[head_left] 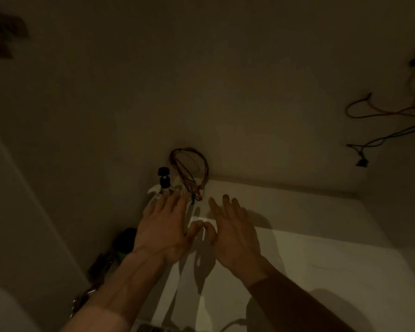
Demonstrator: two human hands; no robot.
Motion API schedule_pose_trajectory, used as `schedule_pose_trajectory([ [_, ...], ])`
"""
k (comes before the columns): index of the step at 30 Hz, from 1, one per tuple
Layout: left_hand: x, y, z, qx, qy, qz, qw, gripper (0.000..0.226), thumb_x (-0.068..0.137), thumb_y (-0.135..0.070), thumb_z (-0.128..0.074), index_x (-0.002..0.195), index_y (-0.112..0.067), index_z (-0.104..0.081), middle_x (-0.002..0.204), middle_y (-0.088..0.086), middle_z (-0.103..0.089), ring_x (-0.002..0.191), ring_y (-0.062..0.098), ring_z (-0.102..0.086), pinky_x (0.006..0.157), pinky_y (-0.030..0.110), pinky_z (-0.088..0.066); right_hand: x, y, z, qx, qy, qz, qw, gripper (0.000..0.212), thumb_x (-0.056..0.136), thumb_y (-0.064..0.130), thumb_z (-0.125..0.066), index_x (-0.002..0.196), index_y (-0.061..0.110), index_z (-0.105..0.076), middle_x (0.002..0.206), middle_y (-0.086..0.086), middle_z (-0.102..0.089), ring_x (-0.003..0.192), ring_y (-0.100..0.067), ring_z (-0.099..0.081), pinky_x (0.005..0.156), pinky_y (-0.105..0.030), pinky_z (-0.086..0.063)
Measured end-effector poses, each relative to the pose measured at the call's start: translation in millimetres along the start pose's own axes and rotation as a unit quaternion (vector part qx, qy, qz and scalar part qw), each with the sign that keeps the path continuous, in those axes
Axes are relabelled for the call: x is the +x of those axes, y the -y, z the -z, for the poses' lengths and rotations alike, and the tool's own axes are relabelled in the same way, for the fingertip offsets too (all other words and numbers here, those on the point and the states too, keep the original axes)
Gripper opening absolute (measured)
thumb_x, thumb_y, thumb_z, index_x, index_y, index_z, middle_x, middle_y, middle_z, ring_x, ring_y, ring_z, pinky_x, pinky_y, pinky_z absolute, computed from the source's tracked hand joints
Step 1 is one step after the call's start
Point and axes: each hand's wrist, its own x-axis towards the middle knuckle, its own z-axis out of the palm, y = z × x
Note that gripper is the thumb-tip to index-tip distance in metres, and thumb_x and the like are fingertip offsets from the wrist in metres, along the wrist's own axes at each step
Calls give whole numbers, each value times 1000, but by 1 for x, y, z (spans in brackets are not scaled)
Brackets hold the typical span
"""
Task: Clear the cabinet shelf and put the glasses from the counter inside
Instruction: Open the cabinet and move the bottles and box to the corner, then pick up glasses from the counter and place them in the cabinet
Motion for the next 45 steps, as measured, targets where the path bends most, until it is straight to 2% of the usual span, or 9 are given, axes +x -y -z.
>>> schedule_pose_trajectory([
  [5,-5,-36,29,8,-29,-40,999,77,96,-69,-12,159,-31,7,169,-4,3,155,16,9,125,37,6,-21,5,58,-26,-36,-29,999,66,102,49,-24,161,26,-4,169,-12,-4,155,-31,-2,126,-48,-8],
  [15,-4,-92,109,12,-44,-50,998,76,94,-71,-11,159,-30,-11,165,-2,-19,153,22,-13,124,40,-12,-31,4,178,-36,-82,-67,994,66,102,50,-30,162,24,-14,168,-13,-13,155,-33,-10,125,-45,-10],
  [18,0,-108,139,19,-26,-43,999,74,96,-69,-15,158,-29,-11,166,-1,-19,151,23,-17,123,38,-15,-29,5,215,-37,-41,-87,995,67,103,53,-23,162,26,-8,169,-11,-7,155,-31,-6,125,-44,-8],
  [21,-3,-124,176,-8,9,-36,999,76,95,-69,-16,159,-29,-9,166,-1,-21,151,23,-21,122,38,-18,-36,10,258,-34,4,-120,992,64,103,53,-18,161,26,-10,168,-11,-13,154,-33,-14,125,-44,-14],
  [26,-26,-147,239,-20,91,-13,996,73,96,-68,-20,159,-31,-15,164,-3,-26,149,21,-28,118,37,-26,-60,41,330,-8,110,-164,980,53,102,51,-24,148,29,-39,155,-7,-40,138,-30,-41,112,-40,-35],
  [29,-50,-157,280,-21,164,-8,986,71,97,-67,-23,158,-31,-19,164,-2,-27,147,23,-30,116,36,-28,-87,65,377,-1,191,-171,967,56,101,55,-23,150,31,-37,154,-2,-40,136,-27,-43,110,-36,-37],
  [34,-98,-170,376,-12,203,0,979,70,97,-67,-23,153,-27,-29,155,2,-42,136,26,-44,108,39,-39,-123,110,486,-16,235,-149,960,53,100,59,-24,130,27,-54,129,-7,-58,116,-30,-59,99,-37,-46],
  [39,-134,-193,492,-33,186,21,982,69,95,-70,-18,145,-28,-39,148,-1,-47,132,23,-46,106,41,-41,-137,149,607,-26,239,-117,963,56,101,60,-22,124,24,-58,126,-7,-61,118,-30,-58,95,-40,-48],
  [45,-143,-231,637,-23,128,11,991,77,86,-80,-10,147,-40,-36,146,-11,-52,130,15,-51,101,34,-45,-123,181,745,31,231,-118,965,47,100,55,-30,113,26,-64,116,-5,-66,105,-29,-65,82,-41,-51],
])
